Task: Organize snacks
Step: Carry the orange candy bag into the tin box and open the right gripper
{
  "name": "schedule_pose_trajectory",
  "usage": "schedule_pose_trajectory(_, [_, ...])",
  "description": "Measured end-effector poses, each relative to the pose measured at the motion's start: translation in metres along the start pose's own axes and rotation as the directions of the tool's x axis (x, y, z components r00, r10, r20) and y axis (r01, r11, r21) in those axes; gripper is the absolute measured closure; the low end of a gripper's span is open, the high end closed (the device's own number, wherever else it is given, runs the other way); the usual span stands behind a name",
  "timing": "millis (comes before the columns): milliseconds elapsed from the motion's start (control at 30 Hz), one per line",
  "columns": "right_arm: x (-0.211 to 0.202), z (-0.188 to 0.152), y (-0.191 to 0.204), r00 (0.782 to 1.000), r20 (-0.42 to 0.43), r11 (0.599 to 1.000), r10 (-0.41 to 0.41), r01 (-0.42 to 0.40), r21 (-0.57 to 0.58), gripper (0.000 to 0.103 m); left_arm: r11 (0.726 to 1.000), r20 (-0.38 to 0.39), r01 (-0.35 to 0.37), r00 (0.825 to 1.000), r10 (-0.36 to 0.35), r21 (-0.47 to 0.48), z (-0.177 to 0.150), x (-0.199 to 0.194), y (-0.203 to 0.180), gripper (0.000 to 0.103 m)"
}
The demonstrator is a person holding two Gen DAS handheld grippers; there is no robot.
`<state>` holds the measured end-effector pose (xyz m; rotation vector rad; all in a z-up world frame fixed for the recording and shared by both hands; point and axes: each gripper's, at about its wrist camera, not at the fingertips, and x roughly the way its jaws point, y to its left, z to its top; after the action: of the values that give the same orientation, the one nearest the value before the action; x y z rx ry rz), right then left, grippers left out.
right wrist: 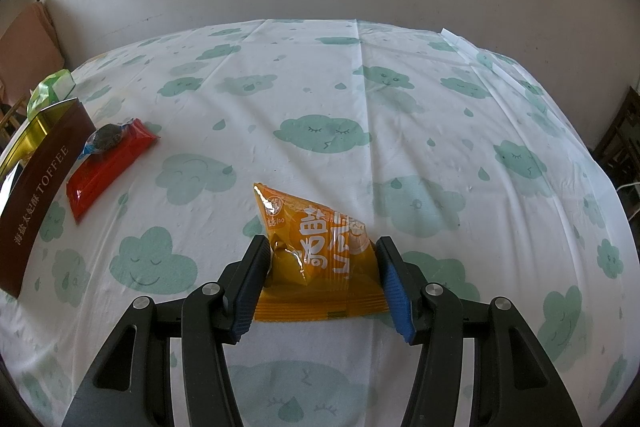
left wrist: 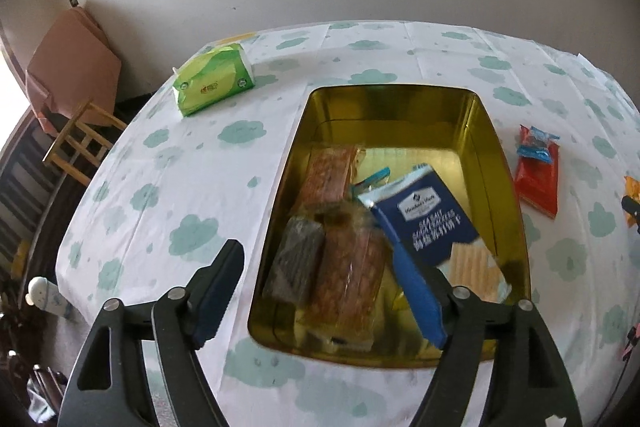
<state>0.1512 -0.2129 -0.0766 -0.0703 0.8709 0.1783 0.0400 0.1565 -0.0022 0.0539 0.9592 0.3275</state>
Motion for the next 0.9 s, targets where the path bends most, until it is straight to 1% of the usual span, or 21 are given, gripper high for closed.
schedule_pose_trajectory(233, [0.000,0.000,0.000,1.000,0.000,1.000,0.000,0.000,0.000,0.047,1.000,0.003,0.014,1.000,-0.014,-0.011,-0.013,-0.007,0.001,0.027])
schedule_pose_trajectory(367, [0.000,0.000,0.000,1.000,-0.001,1.000,-0.005,0.005,0.008,0.048,0.998,-0.006,0.050,0.999,-0.050,-0.025,-0.021,-0.009,0.001,0.026])
schedule_pose_trajectory(533, [0.000,0.000,0.000,1.000,0.000,1.000,-0.016,0.016,0.017,0.050,0.998,0.003,0.057,0.998,-0.057,-0.025,-0.026,-0.014,0.001,0.024])
schedule_pose_trajectory(733, [-0.001,0.000,0.002,1.000,-0.003,0.999,-0.030,0.030,0.025,0.053,0.998,0.016,0.048,0.999,-0.048,-0.030,-0.029,-0.018,0.003,0.022])
schedule_pose_trajectory(900, [-0.005,0.000,0.003,0.999,-0.002,0.999,-0.035,0.035,0.038,0.054,0.998,0.015,0.045,0.999,-0.045,-0.033,-0.032,-0.018,0.006,0.019])
